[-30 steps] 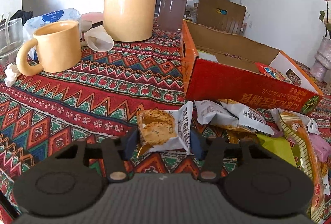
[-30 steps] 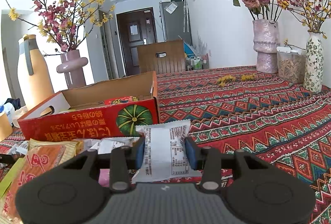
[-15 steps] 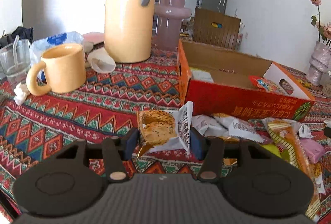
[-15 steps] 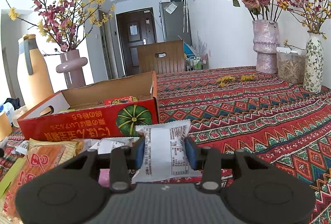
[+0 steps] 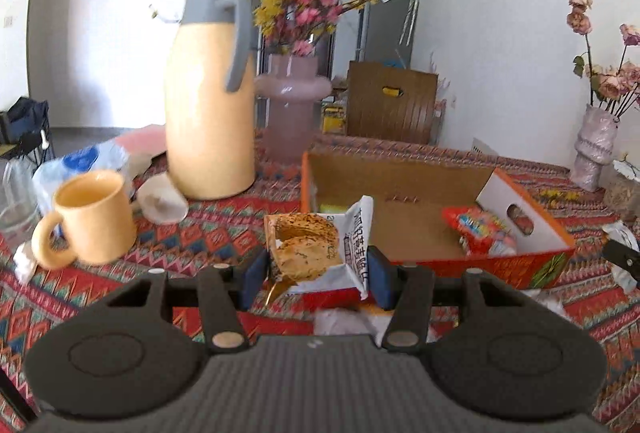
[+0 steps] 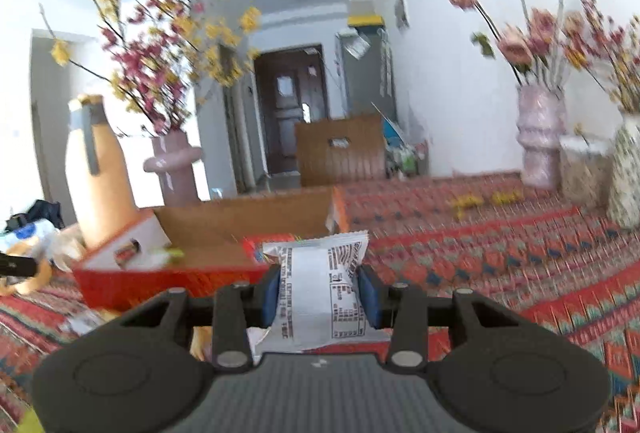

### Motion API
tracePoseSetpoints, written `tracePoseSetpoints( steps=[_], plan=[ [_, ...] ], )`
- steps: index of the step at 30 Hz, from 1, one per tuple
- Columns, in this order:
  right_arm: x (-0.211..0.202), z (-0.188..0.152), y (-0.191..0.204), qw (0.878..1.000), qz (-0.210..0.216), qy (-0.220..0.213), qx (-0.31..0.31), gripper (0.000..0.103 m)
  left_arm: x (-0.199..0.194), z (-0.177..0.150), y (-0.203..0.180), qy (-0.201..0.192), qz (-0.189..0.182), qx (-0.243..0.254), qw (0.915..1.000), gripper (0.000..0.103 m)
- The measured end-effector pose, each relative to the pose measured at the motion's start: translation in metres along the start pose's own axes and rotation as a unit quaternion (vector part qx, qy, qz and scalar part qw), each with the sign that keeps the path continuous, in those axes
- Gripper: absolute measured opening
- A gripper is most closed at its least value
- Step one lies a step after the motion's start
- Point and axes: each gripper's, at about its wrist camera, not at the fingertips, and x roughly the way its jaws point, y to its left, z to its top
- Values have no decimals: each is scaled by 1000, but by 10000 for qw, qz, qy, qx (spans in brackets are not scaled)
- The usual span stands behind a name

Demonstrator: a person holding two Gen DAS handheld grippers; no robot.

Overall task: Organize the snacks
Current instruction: 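Lower the cookie packet and white packet into the box and open both tools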

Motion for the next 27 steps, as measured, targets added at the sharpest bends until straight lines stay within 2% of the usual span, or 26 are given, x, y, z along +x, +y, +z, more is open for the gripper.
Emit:
tracePoseSetpoints(
  steps=[6,15,22,27],
  plan=[
    [23,27,23,9995,208,-126,-192,40,17,22,-19,-115,-44,40,9999,54],
    [79,51,47,9986,351,54,-400,40,60,43,-36,-174,120,32,9998,54],
    [121,46,52,9982,346,273,-411,40,97,39,-34,-121,301,-12,9995,53],
    [129,34,42,9984,370,315,-277,40,114,26,-33,-166,354,-39,9992,53]
  ],
)
